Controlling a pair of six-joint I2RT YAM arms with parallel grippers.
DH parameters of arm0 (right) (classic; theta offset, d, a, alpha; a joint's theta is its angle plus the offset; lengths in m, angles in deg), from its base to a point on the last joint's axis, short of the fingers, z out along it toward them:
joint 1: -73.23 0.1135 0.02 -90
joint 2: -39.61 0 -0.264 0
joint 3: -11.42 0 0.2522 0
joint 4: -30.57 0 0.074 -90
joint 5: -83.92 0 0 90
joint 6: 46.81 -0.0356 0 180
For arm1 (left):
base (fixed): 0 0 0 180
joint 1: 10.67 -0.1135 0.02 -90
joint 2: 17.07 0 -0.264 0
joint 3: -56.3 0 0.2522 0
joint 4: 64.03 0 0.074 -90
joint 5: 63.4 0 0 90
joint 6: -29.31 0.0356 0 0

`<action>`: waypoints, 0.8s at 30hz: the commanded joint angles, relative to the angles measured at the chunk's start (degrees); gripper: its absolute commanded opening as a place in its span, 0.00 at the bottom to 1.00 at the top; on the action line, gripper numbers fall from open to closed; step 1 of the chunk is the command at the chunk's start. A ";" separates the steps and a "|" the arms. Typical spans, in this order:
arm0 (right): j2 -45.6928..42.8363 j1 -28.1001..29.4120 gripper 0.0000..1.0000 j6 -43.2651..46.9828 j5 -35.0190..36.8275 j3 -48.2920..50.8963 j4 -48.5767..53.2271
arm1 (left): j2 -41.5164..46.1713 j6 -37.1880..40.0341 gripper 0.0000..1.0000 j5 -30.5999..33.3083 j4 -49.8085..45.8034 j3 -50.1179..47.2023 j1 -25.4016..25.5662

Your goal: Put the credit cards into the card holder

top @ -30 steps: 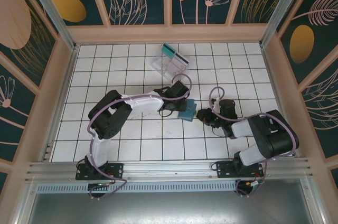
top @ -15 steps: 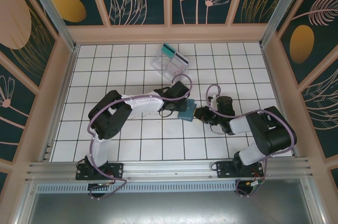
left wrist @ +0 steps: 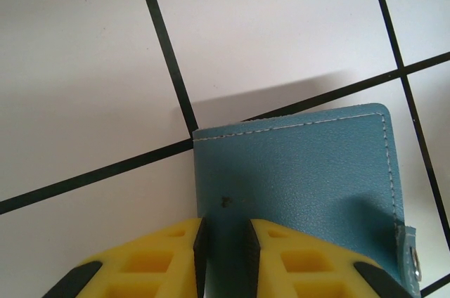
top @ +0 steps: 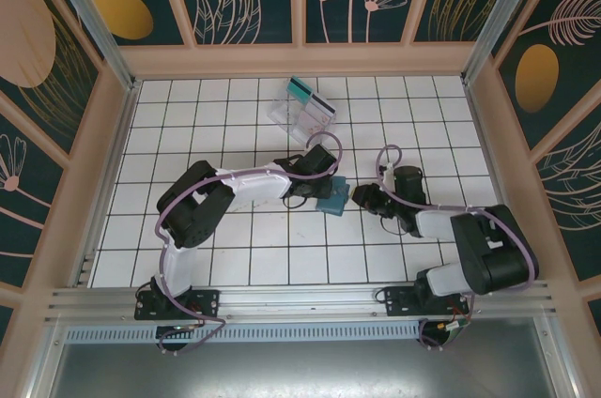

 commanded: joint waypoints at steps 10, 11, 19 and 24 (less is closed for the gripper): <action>4.75 2.52 0.15 1.42 -1.44 -5.08 -1.11 | -2.46 0.47 0.25 -2.74 -6.10 -2.08 2.72; 5.15 2.63 0.15 1.68 -1.31 -5.46 -0.71 | -2.55 0.46 0.25 -2.79 -6.07 -1.93 2.75; 8.97 4.34 0.14 1.79 -1.11 -7.66 -0.51 | -2.24 -0.05 0.25 -3.41 -5.00 -2.27 3.03; 10.70 5.63 0.14 1.97 -0.74 -9.21 0.13 | -1.86 -0.73 0.25 -4.27 -3.72 -2.94 3.30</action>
